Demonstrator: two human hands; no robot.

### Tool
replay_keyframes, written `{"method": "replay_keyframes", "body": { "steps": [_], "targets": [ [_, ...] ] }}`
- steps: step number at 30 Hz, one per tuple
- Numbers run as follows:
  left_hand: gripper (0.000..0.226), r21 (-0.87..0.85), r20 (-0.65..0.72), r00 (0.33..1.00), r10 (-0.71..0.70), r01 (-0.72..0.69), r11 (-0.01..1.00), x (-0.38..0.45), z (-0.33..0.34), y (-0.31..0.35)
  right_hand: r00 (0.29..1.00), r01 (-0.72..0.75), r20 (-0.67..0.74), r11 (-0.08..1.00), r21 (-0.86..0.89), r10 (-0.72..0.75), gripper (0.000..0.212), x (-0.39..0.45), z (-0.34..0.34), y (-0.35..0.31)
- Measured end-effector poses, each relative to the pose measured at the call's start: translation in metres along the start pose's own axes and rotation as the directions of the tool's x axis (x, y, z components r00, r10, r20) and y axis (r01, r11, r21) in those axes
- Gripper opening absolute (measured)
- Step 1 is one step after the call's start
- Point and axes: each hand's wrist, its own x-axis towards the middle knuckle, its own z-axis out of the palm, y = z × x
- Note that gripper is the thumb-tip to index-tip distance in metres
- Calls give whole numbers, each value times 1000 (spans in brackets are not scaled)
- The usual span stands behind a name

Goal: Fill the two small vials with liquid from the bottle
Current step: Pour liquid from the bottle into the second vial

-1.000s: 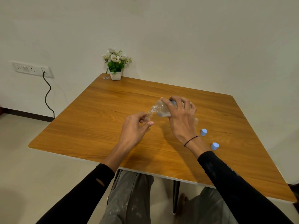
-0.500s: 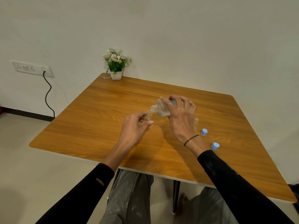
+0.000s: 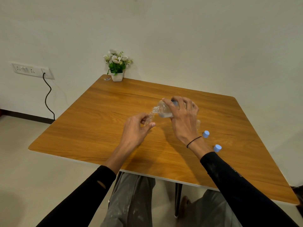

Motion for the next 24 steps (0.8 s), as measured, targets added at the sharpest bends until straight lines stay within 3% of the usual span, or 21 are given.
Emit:
{"method": "replay_keyframes", "body": {
  "steps": [24],
  "targets": [
    [25,-23,8,1000,6,-6,1000,2,-2,4,1000,10,-3,1000,-18,-10,69,5,-2,0]
  ]
}}
